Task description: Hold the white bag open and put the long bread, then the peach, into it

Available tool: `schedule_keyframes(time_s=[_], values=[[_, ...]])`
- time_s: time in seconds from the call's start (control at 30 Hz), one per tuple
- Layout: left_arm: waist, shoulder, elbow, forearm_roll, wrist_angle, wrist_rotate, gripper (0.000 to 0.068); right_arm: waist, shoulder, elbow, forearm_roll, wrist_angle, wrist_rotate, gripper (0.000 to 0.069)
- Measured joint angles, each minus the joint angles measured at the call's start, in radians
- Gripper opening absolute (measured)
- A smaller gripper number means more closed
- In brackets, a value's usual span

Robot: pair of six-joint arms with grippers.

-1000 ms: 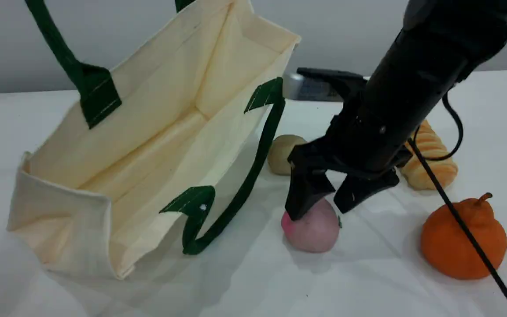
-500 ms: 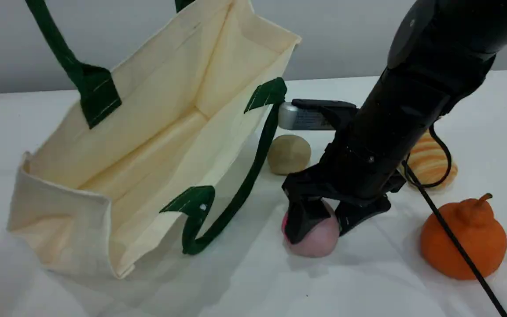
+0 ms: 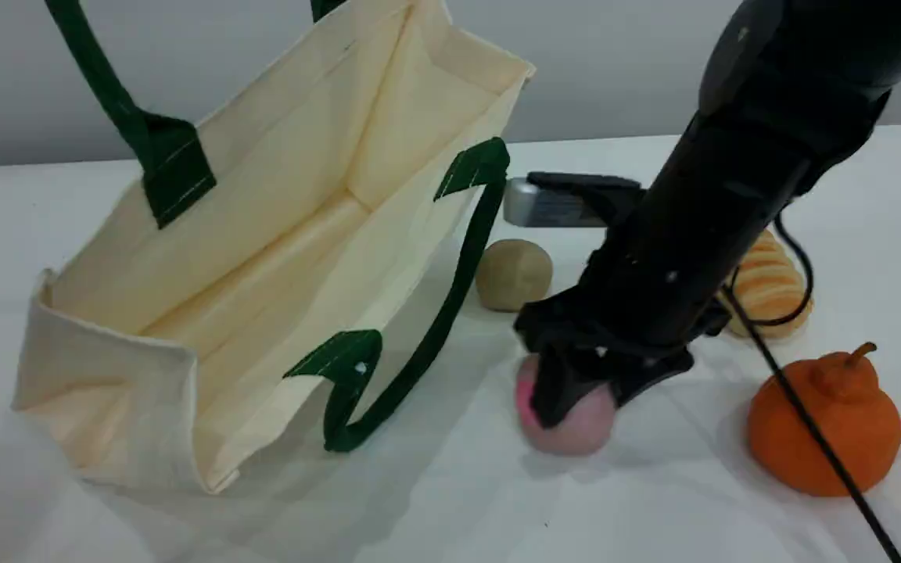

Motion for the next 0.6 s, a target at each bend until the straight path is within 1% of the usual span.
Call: schedule_keyframes(time_s=[0.1, 0.3, 0.43, 0.6], values=[[0.000, 0.000, 0.000, 0.000, 0.000, 0.000, 0.0092, -0.031, -0.030, 0.000, -0.044, -0.004, 0.044, 0.0349], [0.000, 0.000, 0.000, 0.000, 0.000, 0.000, 0.0092, -0.080, -0.134, 0.000, -0.122, 0.031, 0.095, 0.0349], [0.000, 0.000, 0.000, 0.000, 0.000, 0.000, 0.0092, -0.083, -0.216, 0.001, -0.157, 0.061, 0.096, 0.0349], [0.000, 0.000, 0.000, 0.000, 0.000, 0.000, 0.0092, -0.081, -0.332, 0.001, -0.159, 0.085, 0.105, 0.0349]])
